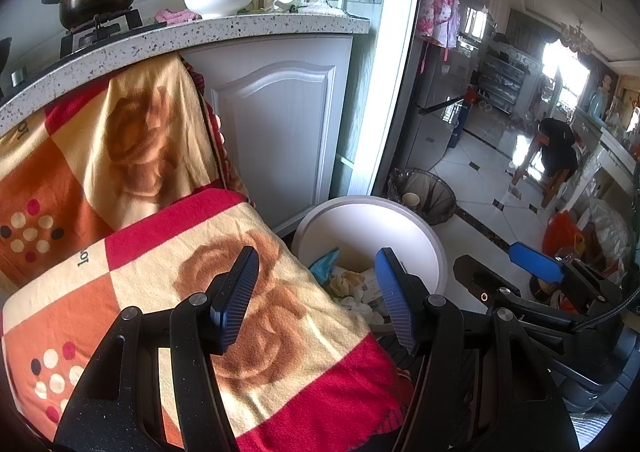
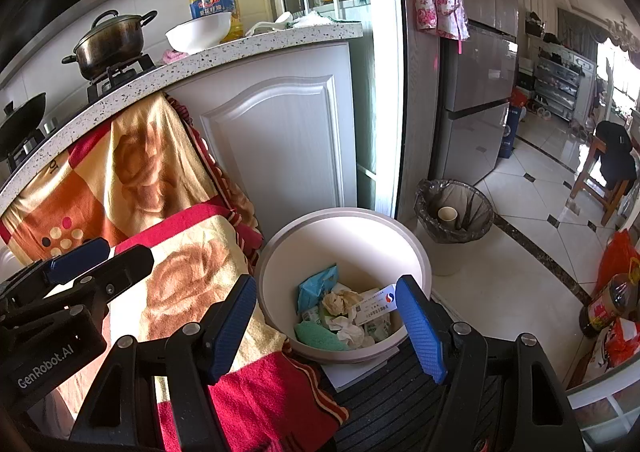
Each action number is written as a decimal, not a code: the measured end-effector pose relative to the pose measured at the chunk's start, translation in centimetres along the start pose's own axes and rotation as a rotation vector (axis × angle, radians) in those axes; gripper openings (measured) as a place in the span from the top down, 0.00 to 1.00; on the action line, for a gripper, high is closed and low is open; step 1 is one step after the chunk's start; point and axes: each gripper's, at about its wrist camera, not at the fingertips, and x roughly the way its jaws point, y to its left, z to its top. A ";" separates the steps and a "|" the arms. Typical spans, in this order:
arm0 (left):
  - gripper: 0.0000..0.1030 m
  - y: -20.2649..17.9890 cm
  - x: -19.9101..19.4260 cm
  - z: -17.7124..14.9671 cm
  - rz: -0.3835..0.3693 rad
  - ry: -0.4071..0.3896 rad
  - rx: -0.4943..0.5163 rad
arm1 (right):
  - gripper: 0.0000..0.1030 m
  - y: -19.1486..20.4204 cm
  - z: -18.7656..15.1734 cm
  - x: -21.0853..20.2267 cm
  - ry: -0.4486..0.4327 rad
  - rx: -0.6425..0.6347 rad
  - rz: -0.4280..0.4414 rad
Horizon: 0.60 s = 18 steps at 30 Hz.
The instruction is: Collect trash
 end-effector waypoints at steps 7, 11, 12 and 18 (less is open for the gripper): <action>0.42 0.0 0.0 0.0 0.000 0.000 0.000 | 0.32 -0.1 0.1 0.0 0.002 0.000 -0.002; 0.42 0.0 0.0 0.0 0.002 -0.001 0.004 | 0.32 -0.2 0.1 0.0 0.004 0.004 -0.005; 0.42 -0.1 0.1 0.0 0.001 0.001 0.004 | 0.32 -0.3 0.1 0.0 0.005 0.005 -0.006; 0.42 -0.3 0.4 -0.4 -0.001 0.003 0.009 | 0.31 -0.5 0.1 0.2 0.009 0.009 -0.007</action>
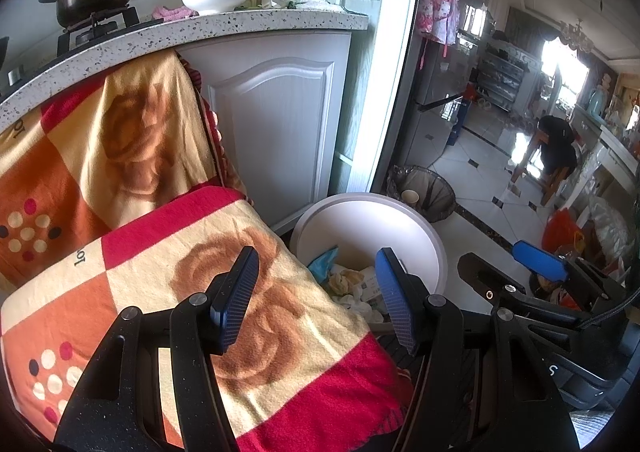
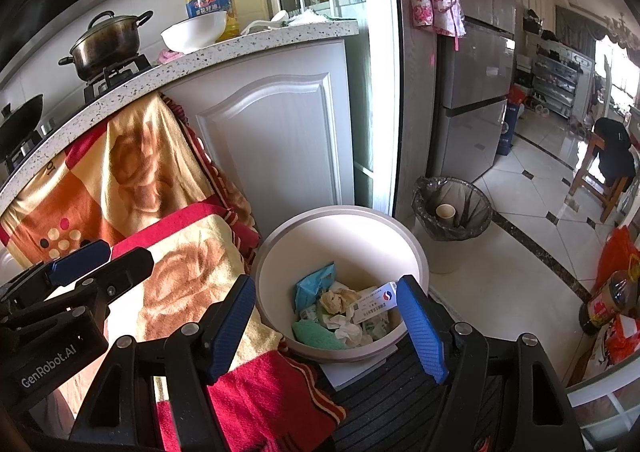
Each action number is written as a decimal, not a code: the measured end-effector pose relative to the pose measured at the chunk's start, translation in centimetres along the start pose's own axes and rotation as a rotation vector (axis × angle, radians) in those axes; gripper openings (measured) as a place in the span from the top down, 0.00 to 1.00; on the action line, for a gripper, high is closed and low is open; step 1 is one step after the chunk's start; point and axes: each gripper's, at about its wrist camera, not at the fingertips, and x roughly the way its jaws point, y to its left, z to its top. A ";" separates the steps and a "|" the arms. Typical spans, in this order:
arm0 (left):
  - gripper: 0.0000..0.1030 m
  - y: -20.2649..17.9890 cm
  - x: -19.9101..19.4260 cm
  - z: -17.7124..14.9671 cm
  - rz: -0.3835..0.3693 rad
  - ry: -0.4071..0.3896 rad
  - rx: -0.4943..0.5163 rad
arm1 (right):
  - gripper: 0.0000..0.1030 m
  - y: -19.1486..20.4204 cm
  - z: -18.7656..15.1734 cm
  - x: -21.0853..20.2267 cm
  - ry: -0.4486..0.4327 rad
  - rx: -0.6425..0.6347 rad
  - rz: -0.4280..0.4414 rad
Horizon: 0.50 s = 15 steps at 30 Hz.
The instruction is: Collect trash
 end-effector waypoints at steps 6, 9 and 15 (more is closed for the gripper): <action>0.42 0.1 0.0 0.0 -0.015 -0.009 -0.001 | 0.31 0.0 -0.1 0.2 0.004 0.001 -0.002; 0.42 0.1 0.1 -0.1 -0.024 -0.017 0.000 | 0.31 -0.1 -0.3 0.3 0.008 0.001 -0.004; 0.42 0.7 0.6 -0.3 -0.038 -0.003 -0.008 | 0.31 0.0 -0.3 0.7 0.017 0.000 -0.010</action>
